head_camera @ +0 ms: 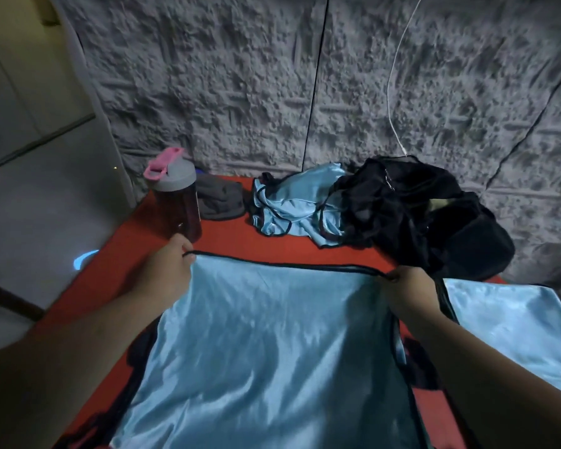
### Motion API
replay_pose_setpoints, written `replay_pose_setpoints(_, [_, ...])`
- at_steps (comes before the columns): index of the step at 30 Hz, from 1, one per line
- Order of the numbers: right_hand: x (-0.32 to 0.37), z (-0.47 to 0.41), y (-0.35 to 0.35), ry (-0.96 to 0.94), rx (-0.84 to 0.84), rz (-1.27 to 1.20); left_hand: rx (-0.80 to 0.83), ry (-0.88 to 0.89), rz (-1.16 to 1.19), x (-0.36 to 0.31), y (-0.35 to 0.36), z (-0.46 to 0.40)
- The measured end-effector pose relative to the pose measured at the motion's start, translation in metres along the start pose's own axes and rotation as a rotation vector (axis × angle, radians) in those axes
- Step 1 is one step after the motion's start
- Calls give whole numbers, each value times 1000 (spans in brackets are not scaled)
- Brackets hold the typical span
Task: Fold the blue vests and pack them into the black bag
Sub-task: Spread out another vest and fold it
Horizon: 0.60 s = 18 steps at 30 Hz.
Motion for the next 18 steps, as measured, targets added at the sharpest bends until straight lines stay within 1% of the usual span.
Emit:
replay_pose_setpoints(4, [-4,-17,13,72,7,40,-15,-62,-137,5,13,-6])
replay_pose_setpoints(7, [-4,-25,16,88,10,95,-43,-66,-235,6,20,-6])
replay_pose_setpoints(12, [3,-21,13,133,0,179,-67,-59,-289,6,24,-3])
replay_pose_setpoints(14, [12,-10,11,130,-47,237,-85,-78,-306,-1,19,2])
replay_pose_setpoints(15, [18,0,11,93,-96,262,-112,-69,-316,-8,16,6])
replay_pose_setpoints(16, [25,12,15,12,-145,269,-143,-42,-329,-15,15,13])
replay_pose_setpoints(17, [33,28,22,-106,-185,260,-168,3,-357,-25,16,23])
replay_pose_setpoints(18, [44,47,32,-242,-188,238,-158,65,-399,-35,21,33])
Point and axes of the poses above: each hand's wrist, its own z-axis away from the middle knuckle, its own y-axis out of the palm, x = y × z, the point moved 1 cm from there along -z, towards the middle knuckle, and after that the axes turned 13 degrees about x, right-handed, at the moved point
